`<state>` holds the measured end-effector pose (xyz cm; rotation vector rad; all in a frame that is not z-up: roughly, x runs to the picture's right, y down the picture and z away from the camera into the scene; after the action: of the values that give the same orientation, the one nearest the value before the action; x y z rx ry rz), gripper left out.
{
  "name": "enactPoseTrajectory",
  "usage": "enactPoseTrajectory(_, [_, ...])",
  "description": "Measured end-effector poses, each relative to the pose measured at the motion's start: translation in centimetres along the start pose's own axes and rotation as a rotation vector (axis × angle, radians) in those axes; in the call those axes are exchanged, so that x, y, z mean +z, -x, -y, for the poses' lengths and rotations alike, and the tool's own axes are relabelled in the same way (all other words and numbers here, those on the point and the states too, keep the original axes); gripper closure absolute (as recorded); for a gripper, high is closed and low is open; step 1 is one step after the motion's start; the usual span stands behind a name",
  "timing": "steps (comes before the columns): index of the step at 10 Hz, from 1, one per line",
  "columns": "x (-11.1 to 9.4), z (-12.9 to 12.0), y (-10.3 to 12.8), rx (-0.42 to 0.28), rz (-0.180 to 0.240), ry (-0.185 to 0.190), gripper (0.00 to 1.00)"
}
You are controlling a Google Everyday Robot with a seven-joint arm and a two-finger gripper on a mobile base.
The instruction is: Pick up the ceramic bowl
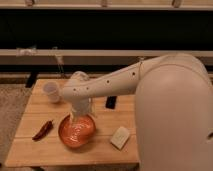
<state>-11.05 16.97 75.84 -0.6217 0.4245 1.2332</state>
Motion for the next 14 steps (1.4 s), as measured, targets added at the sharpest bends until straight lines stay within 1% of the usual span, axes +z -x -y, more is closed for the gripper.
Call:
enactPoseTrajectory(2, [2.0, 0.5, -0.5, 0.020, -0.024, 0.020, 0.20])
enactPoseTrajectory(3, [2.7, 0.3, -0.8, 0.026, -0.034, 0.031, 0.20])
enactPoseTrajectory(5, [3.7, 1.1, -1.4, 0.053, -0.055, 0.044, 0.20])
enactPoseTrajectory(6, [4.4, 1.5, -1.8, 0.071, -0.067, 0.057, 0.20])
enactPoseTrajectory(9, [5.8, 2.5, -2.6, 0.114, -0.087, 0.086, 0.20])
enactPoseTrajectory(13, [7.2, 3.3, -3.2, 0.157, -0.103, 0.125, 0.20])
enactPoseTrajectory(14, [7.4, 3.2, -3.2, 0.160, -0.106, 0.129, 0.20])
